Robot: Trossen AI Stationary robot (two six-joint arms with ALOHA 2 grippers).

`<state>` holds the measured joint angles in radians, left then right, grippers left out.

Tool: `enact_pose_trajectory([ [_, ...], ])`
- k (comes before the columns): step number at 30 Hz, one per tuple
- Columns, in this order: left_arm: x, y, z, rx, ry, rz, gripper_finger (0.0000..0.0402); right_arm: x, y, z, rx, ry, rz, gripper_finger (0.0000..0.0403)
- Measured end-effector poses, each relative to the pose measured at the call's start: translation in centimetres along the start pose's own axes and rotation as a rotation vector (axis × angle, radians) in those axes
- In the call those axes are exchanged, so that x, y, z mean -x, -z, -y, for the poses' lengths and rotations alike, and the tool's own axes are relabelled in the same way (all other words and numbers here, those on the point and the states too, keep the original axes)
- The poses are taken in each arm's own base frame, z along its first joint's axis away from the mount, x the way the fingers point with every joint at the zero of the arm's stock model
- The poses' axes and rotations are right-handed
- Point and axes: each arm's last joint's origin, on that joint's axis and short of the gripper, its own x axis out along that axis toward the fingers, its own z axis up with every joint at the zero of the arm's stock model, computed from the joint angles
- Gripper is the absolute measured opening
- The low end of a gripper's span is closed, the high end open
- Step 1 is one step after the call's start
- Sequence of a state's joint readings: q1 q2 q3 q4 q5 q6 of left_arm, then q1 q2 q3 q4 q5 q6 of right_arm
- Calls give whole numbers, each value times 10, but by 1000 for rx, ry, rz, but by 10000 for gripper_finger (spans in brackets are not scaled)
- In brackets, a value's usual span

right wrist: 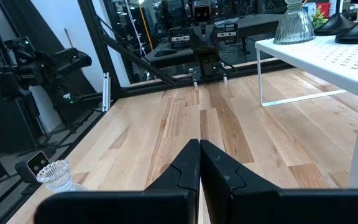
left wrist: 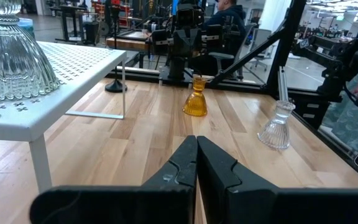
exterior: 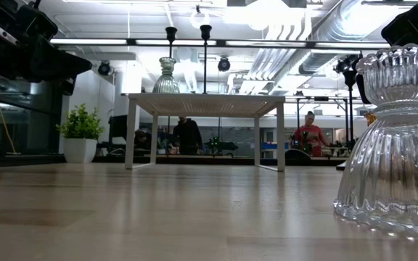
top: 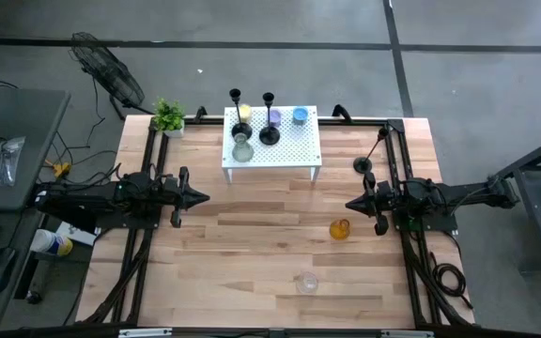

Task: Pick & Place candle stick holders
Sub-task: Put the black candle holder on the shelf

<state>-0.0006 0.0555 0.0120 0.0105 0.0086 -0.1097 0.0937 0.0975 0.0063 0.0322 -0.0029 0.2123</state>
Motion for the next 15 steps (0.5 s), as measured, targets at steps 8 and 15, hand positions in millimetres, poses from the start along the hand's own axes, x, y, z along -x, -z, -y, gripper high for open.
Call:
enact_pose_trajectory([
  [8, 0, 0, 0, 0, 0, 0, 0, 0, 0, 0, 0, 3, 1, 2],
  [15, 0, 0, 0, 0, 0, 0, 0, 0, 0, 1, -49, 31, 11, 2],
])
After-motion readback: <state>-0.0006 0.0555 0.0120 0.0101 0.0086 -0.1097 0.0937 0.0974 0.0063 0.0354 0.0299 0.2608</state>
